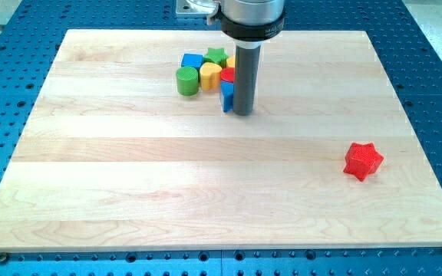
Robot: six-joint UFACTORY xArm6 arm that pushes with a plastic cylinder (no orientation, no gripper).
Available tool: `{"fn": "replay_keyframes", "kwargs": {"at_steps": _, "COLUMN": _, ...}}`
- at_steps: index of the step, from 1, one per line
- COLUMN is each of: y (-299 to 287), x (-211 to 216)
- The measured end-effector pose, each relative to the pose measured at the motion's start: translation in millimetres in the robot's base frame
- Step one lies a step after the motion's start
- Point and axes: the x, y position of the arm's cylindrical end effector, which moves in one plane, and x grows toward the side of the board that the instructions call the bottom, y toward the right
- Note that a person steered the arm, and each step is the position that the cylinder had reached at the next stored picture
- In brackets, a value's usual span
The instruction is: Slide the red star towards the group of blocks
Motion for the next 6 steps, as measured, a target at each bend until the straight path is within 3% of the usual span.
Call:
{"fn": "replay_keyframes", "kwargs": {"at_steps": 5, "y": -29.0, "x": 10.9}}
{"fn": "replay_keyframes", "kwargs": {"at_steps": 6, "y": 19.0, "x": 31.9}}
